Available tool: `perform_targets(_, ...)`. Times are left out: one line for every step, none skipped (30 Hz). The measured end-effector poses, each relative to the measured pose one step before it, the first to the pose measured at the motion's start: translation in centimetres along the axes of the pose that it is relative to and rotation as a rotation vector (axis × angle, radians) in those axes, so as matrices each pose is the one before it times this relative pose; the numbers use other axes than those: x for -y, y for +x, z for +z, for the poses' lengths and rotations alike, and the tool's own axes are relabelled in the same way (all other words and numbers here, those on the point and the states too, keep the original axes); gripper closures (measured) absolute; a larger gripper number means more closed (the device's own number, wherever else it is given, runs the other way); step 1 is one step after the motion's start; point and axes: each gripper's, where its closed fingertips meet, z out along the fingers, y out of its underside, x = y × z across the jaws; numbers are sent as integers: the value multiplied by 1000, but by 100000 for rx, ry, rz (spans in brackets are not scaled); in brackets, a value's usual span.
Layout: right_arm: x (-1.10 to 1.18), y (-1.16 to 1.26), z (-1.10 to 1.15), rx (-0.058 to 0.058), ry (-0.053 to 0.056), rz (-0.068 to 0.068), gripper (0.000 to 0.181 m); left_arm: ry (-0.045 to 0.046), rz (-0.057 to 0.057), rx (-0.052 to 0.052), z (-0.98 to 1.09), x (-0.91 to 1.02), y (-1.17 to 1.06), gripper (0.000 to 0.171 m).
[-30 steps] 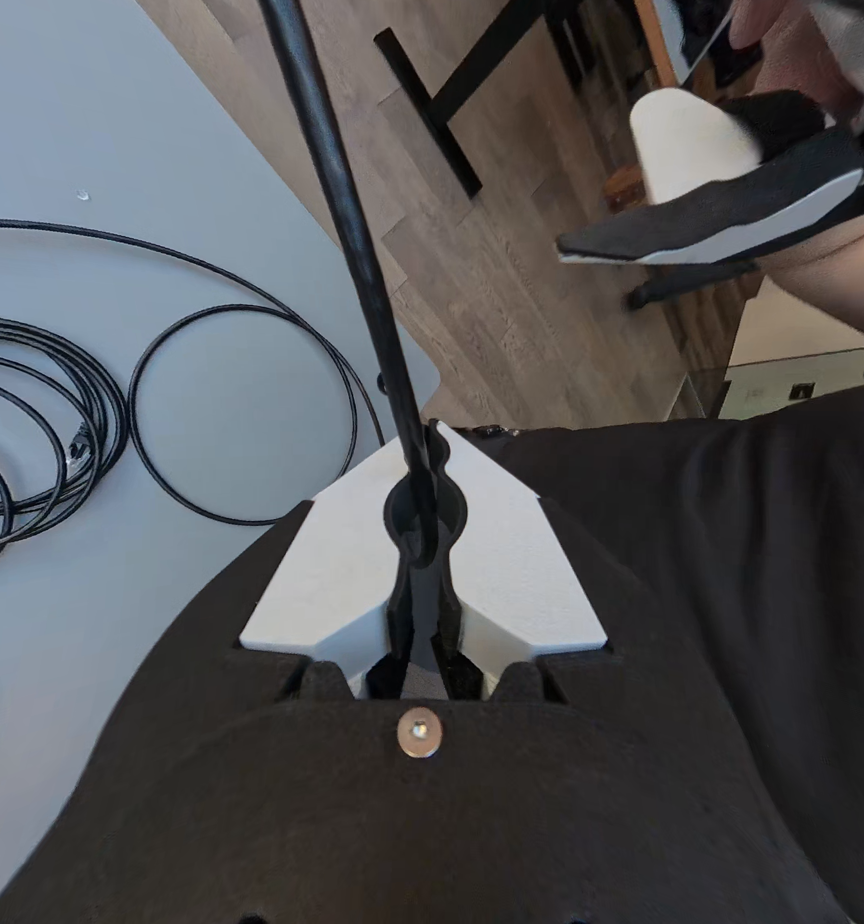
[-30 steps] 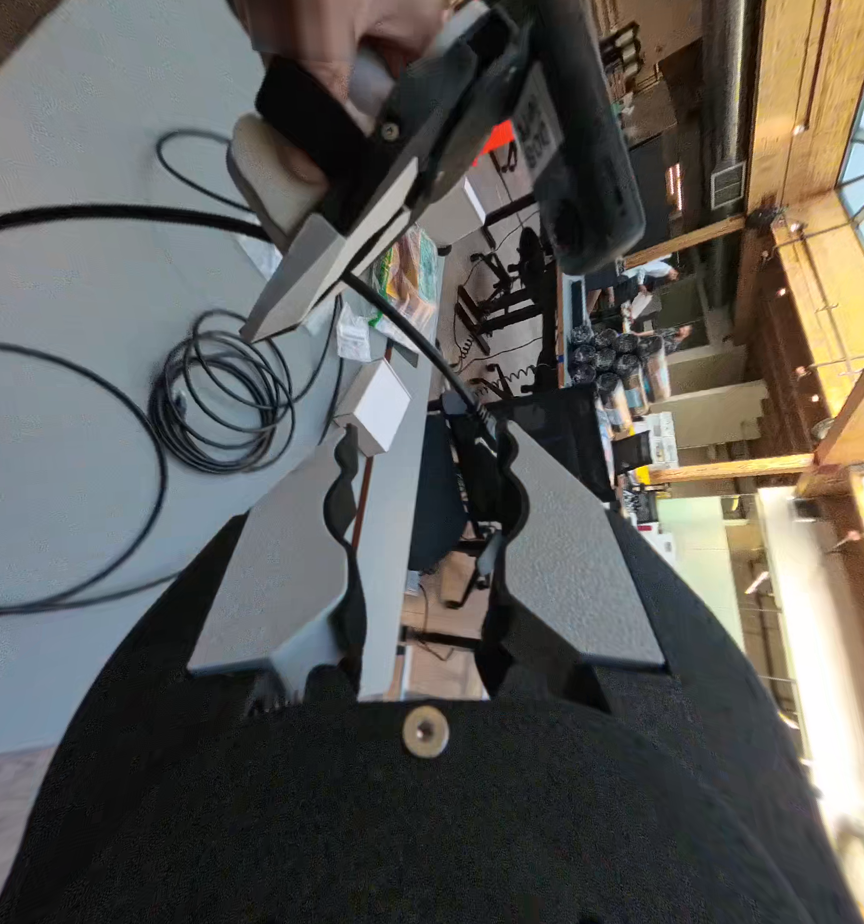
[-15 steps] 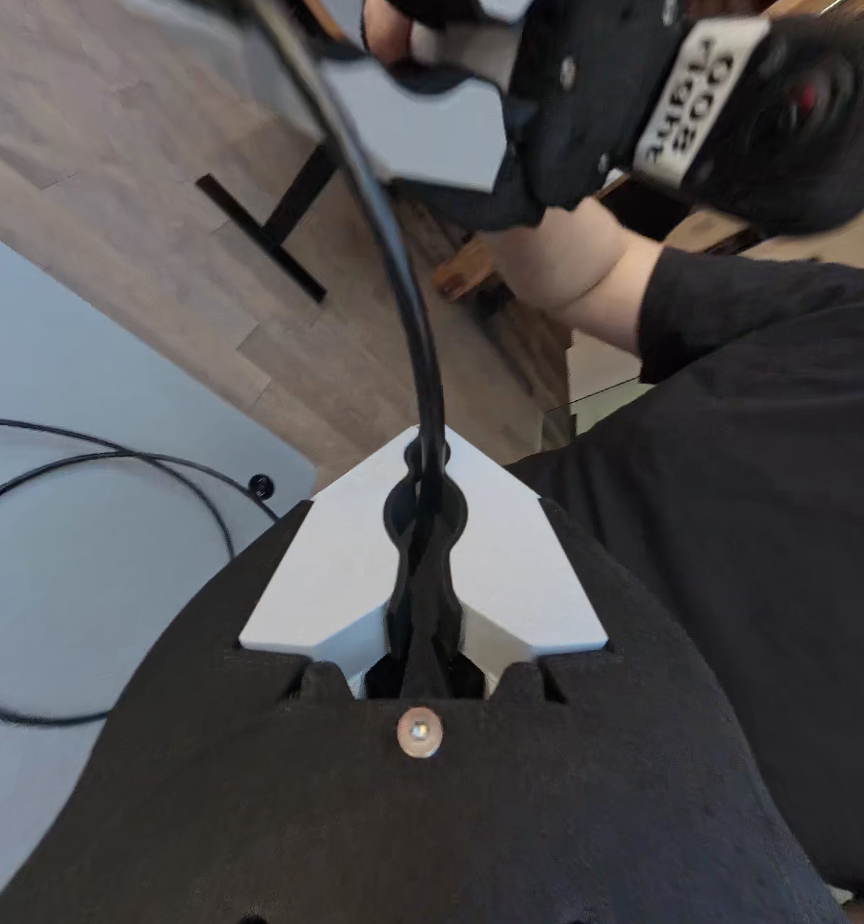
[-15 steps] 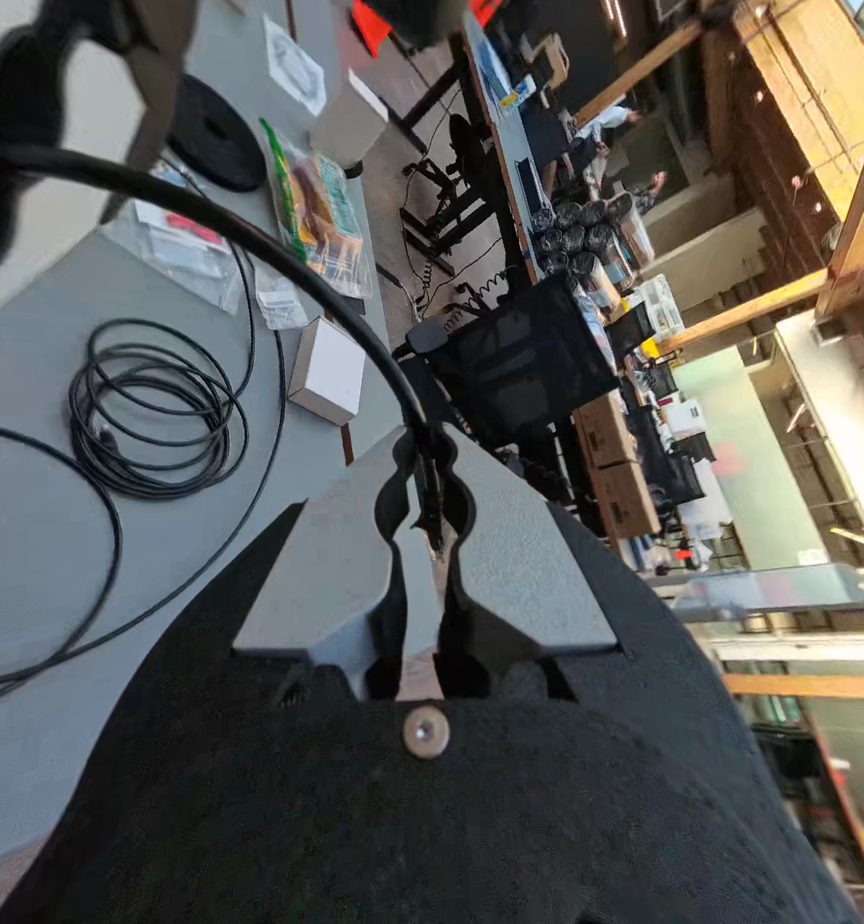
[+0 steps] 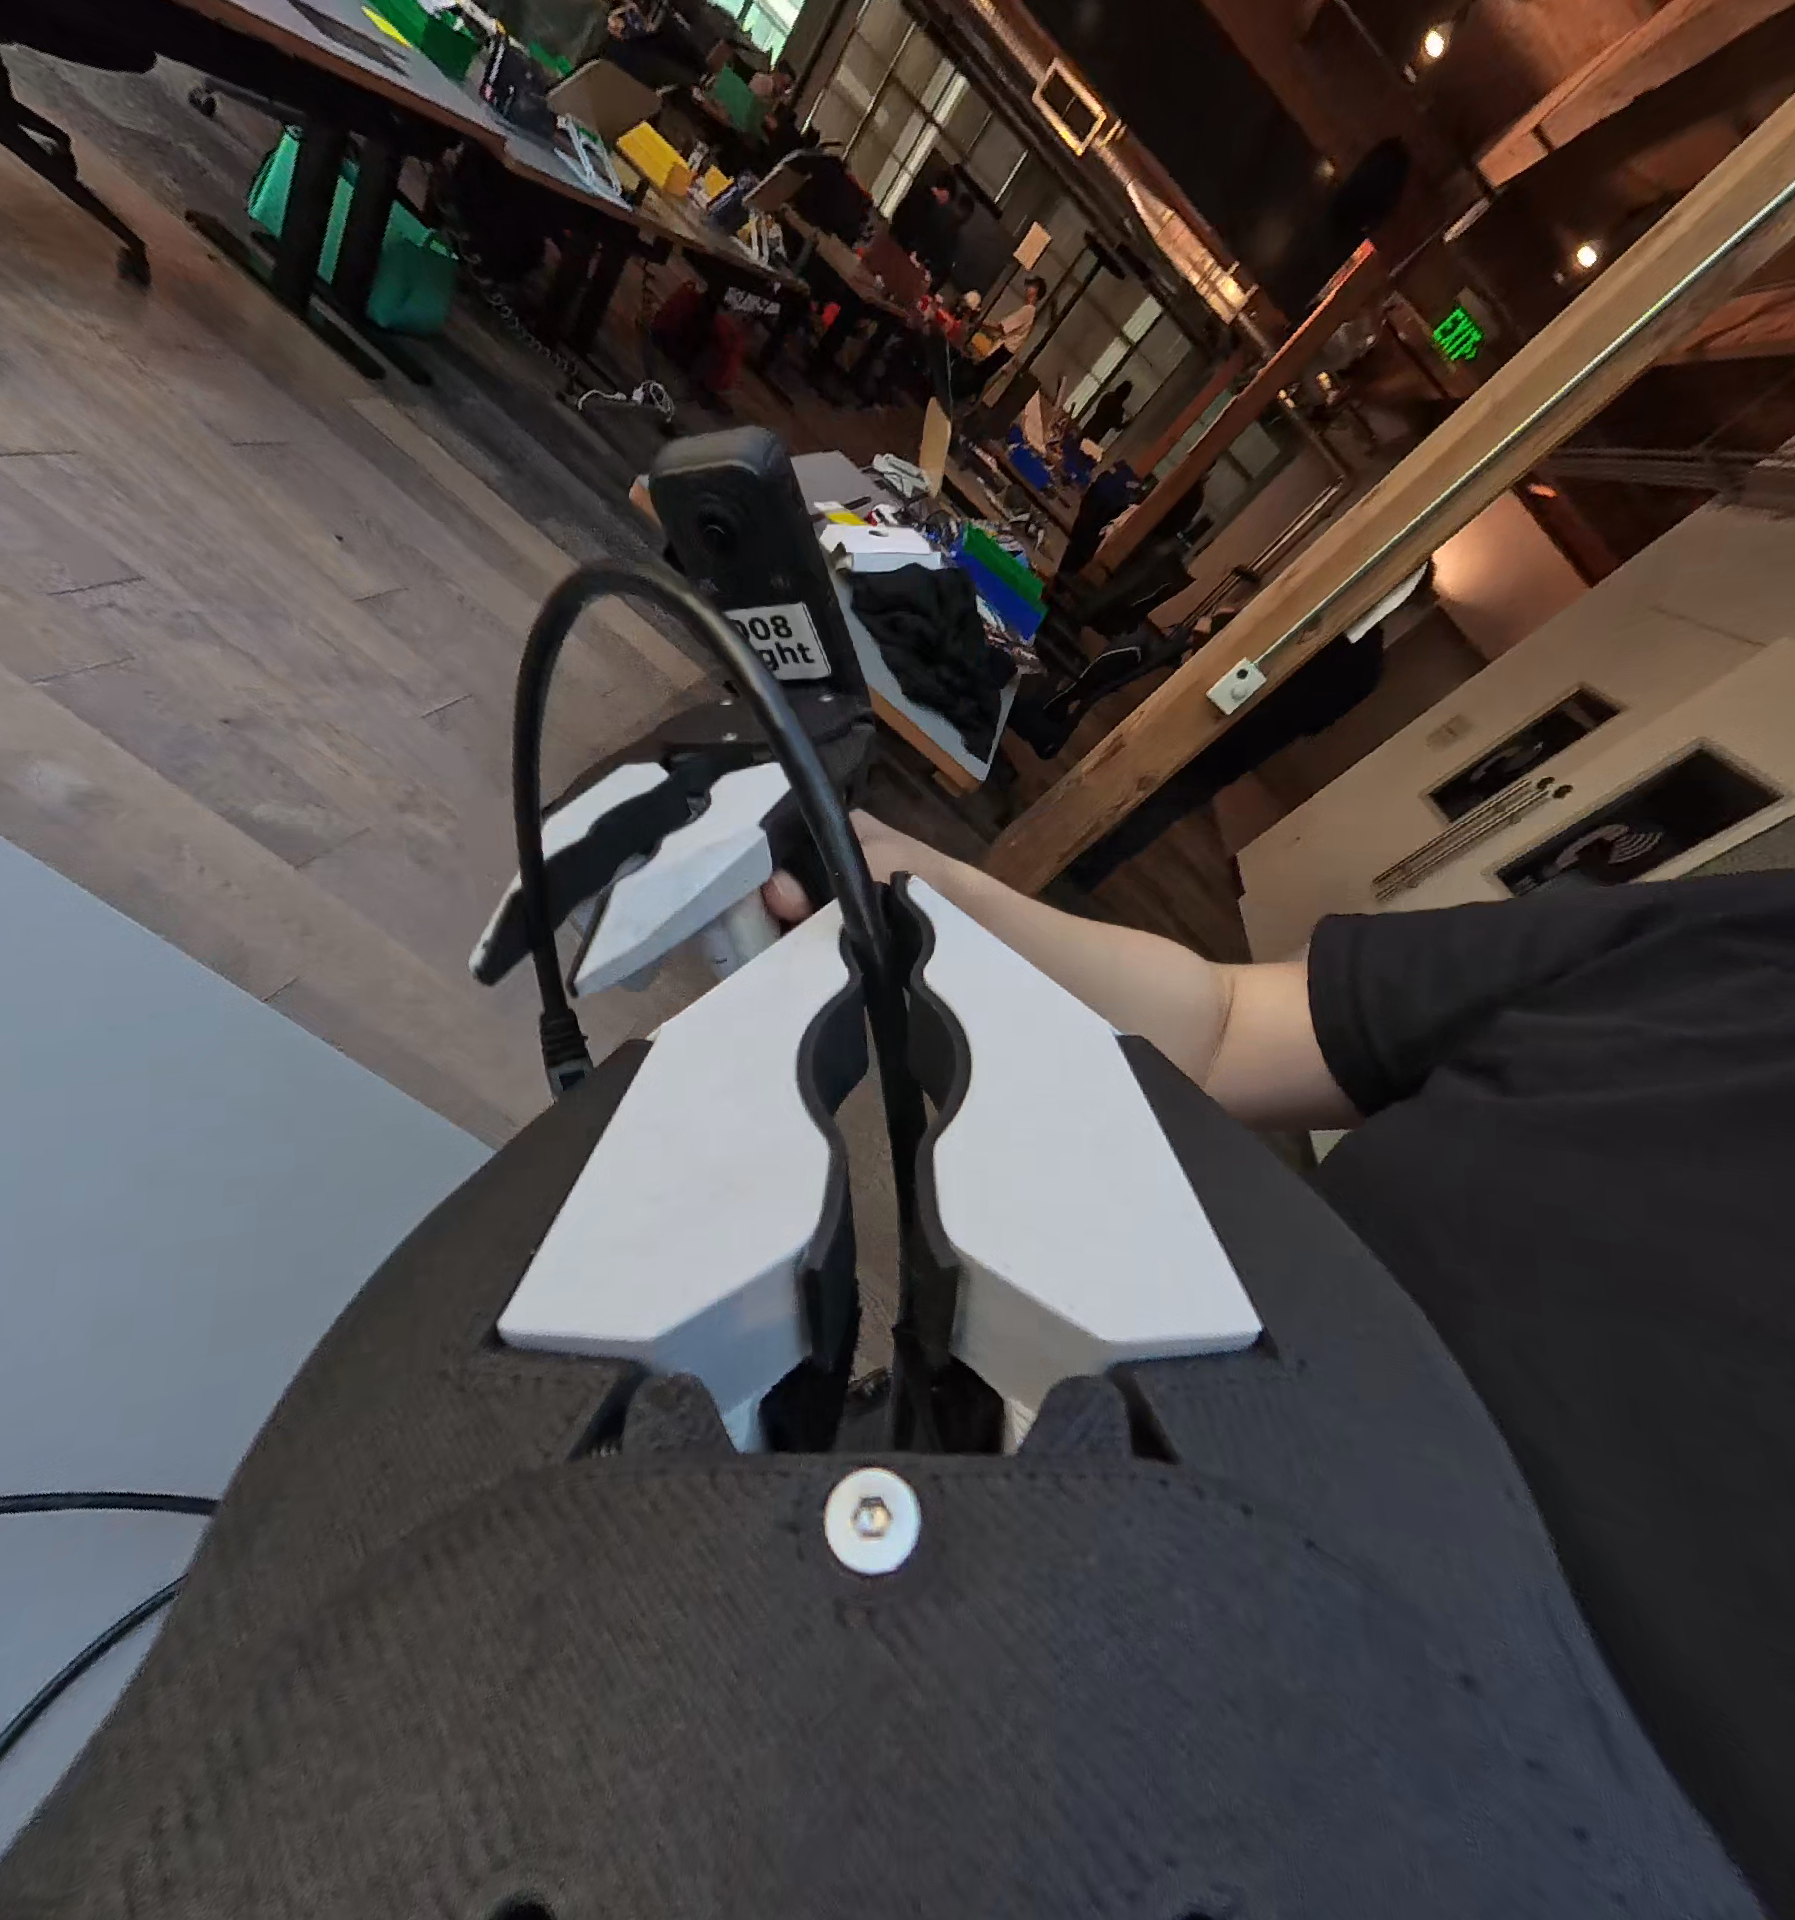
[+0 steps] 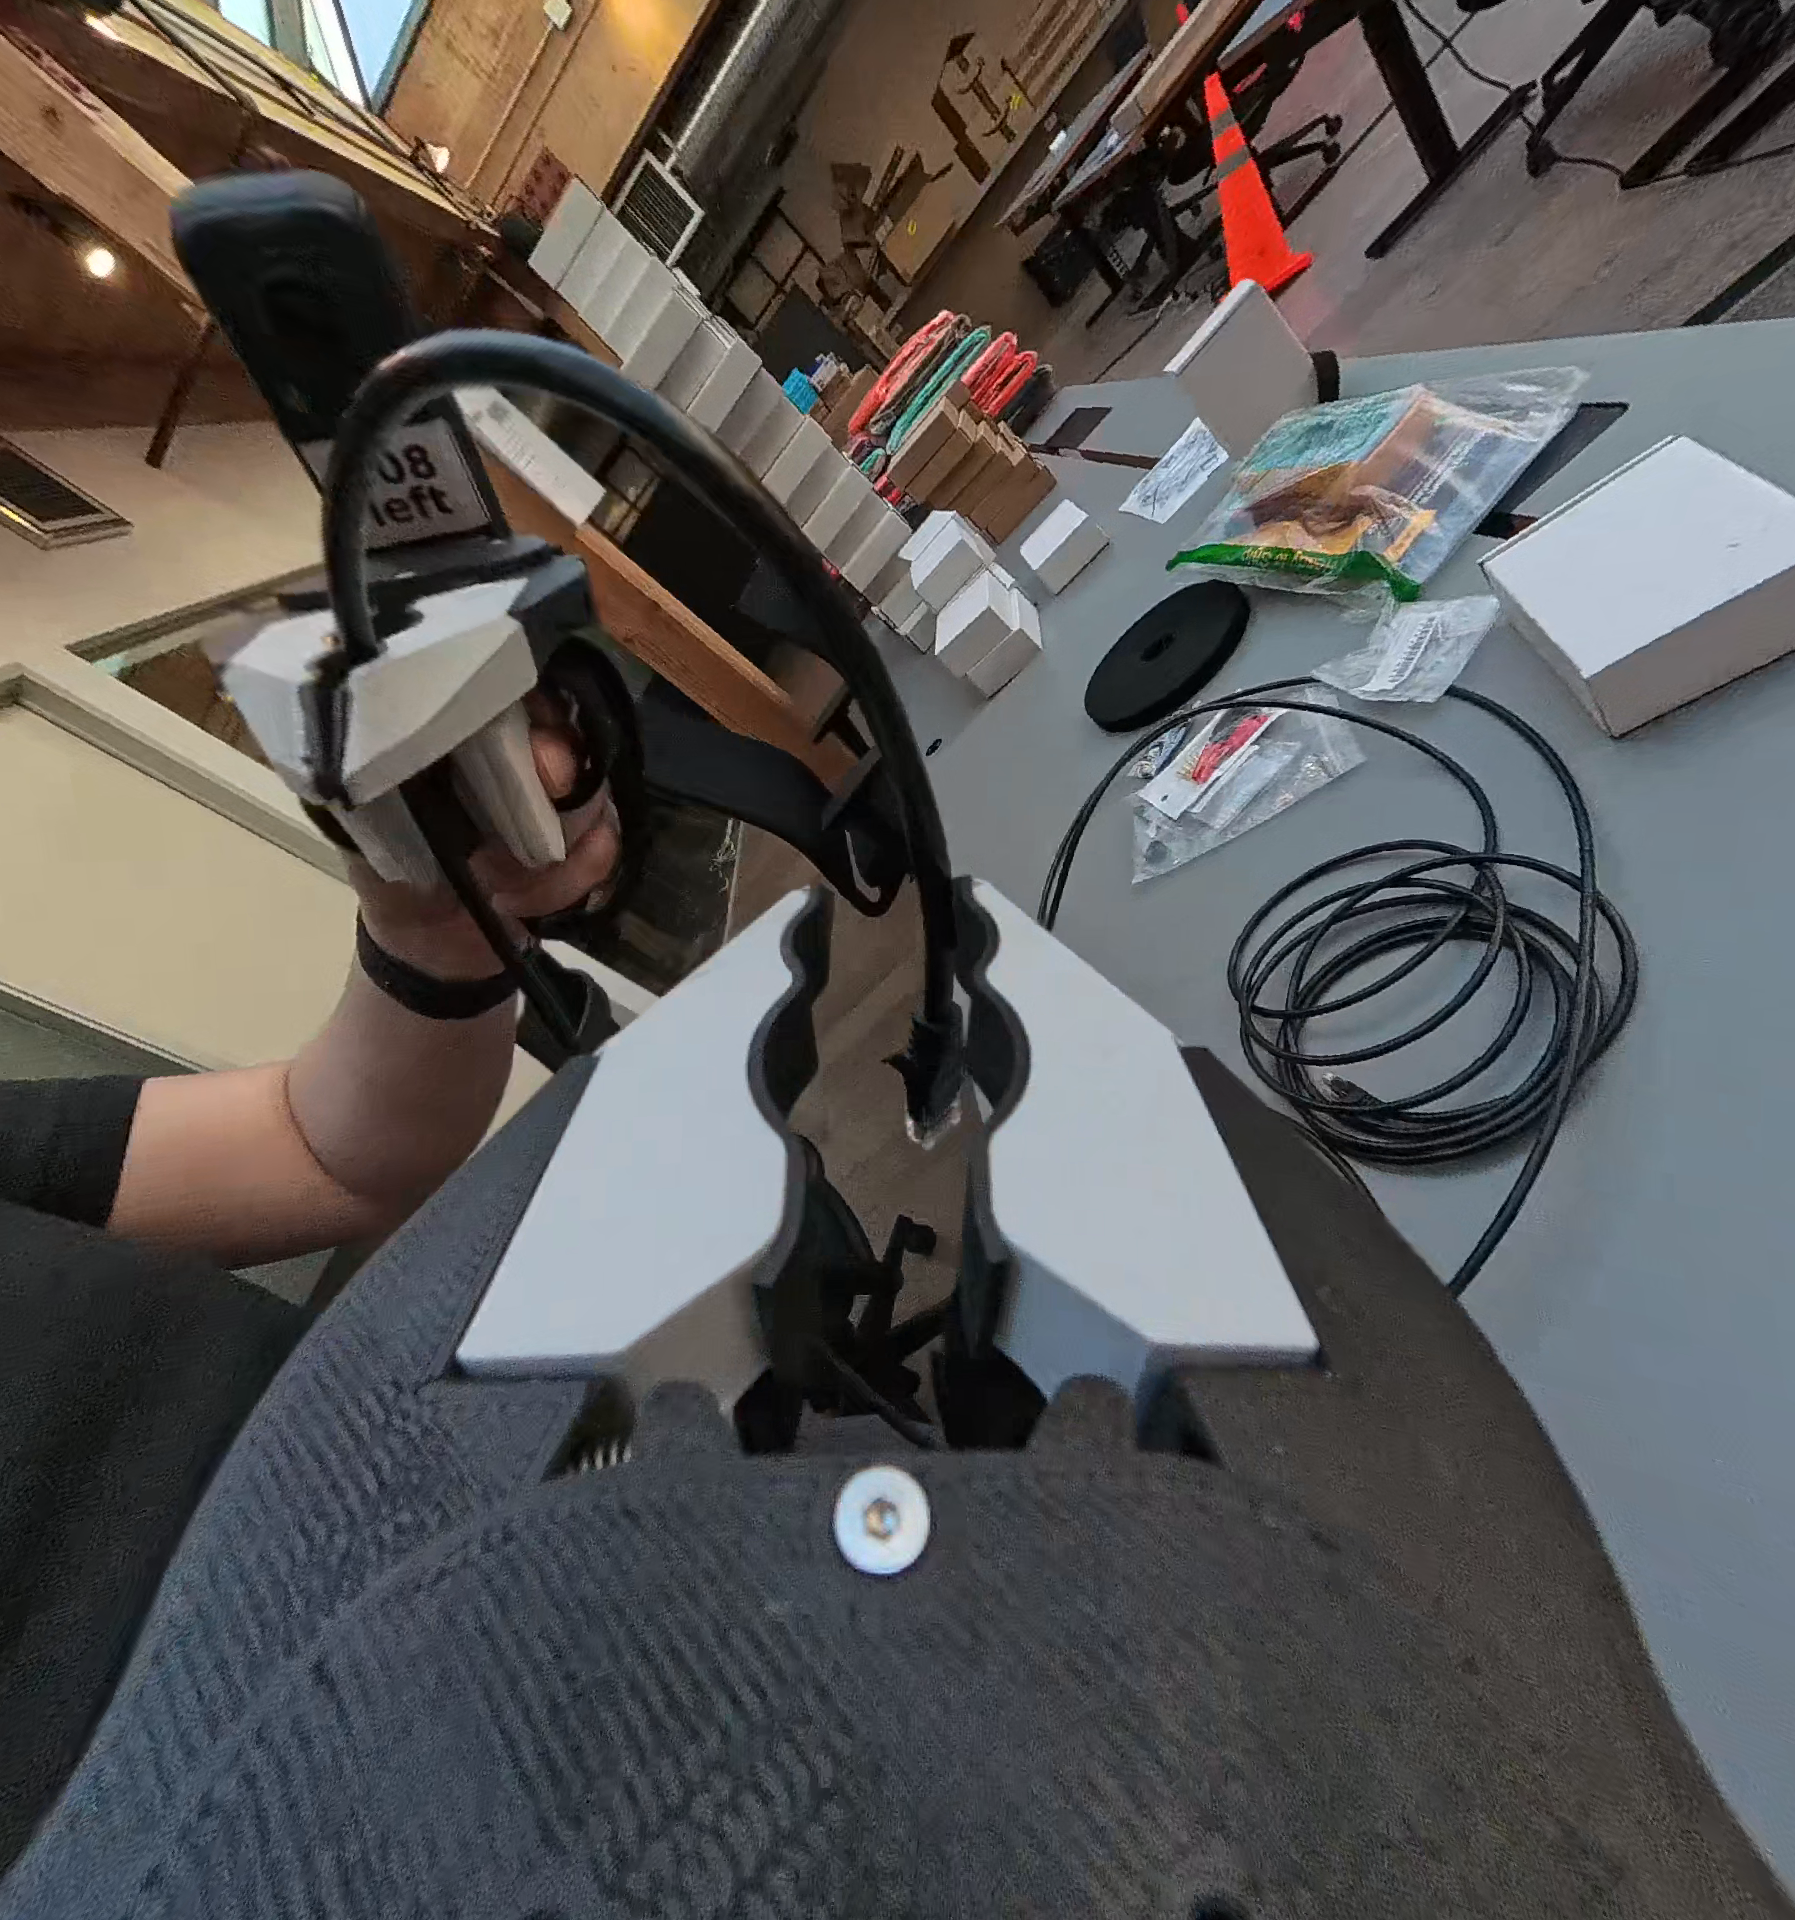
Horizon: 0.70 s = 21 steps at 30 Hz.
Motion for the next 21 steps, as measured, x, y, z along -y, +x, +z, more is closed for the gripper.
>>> perform_targets(-601, 584, 28, -1781, -1438, 230, 167, -1329, 236, 355, 365, 372, 72, 171)
perform_targets(-470, 149, 138, -234, -1664, 1464, 179, -699, -795, -1277, 387, 405, 254, 171)
perform_targets(-243, -11, 134, 1619, 297, 5208, 179, -799, -1463, -992, 408, 363, 162, 171)
perform_targets(-90, -85, 102, 4093, 2110, 9554, 180, -1332, -404, -934, 463, 268, 148, 171)
perform_targets(-43, -525, -9, 8589, 2858, 11716, 180, -1745, 1131, -1945, 492, 192, 331, 171)
perform_targets(363, -762, -148, 10553, 5005, 13010, 180, -2443, 2043, -3132, 506, 57, 598, 169)
perform_targets(368, -461, -197, 10216, 5824, 13015, 179, -3774, 2273, -4248, 526, -194, 872, 162)
perform_targets(359, -443, -292, 8432, 4738, 10604, 180, -4793, 2241, -3960, 550, -449, 896, 151)
perform_targets(189, -191, -135, 4849, 2935, 6017, 181, -5598, 2719, -1210, 503, -730, 552, 143)
perform_targets(51, -65, -98, 1643, 1437, 2978, 181, -5515, 4335, 685, 434, -898, 319, 144)
perform_targets(88, -273, -181, 606, 1081, 945, 181, -4609, 5237, 1089, 407, -887, 339, 145)
perform_targets(179, -255, -38, -431, 366, -35, 181, -3849, 4941, 4399, 346, -821, -127, 146)
perform_targets(102, -182, -35, -2592, -794, -1995, 181, -3335, 5187, 6465, 319, -800, -417, 146)
perform_targets(75, 42, -96, -5550, -1559, -4105, 180, -2977, 5450, 6540, 373, -714, -376, 145)
perform_targets(274, 9, -262, -6264, -1431, -4485, 180, -887, 5010, 6929, 413, -423, -339, 145)
perform_targets(485, -242, -374, -5202, -455, -3889, 181, 2513, 3650, 4760, 455, -23, 94, 143)
perform_targets(604, -313, -439, -5813, -102, -5399, 180, 5236, 1490, 3025, 432, 204, 355, 142)
perform_targets(571, -646, -649, -5574, -716, -6252, 180, 5591, 299, 3199, 382, 72, 237, 140)
perform_targets(494, -671, -361, -5387, -1268, -7074, 181, 4378, 483, 3500, 368, -310, 53, 134)
perform_targets(434, -880, -410, -5946, -2293, -7549, 181, 3492, -471, 4488, 323, -603, -252, 131)
perform_targets(446, -659, -347, -7455, -2539, -9323, 180, 4143, -1723, 1681, 398, -584, 40, 132)
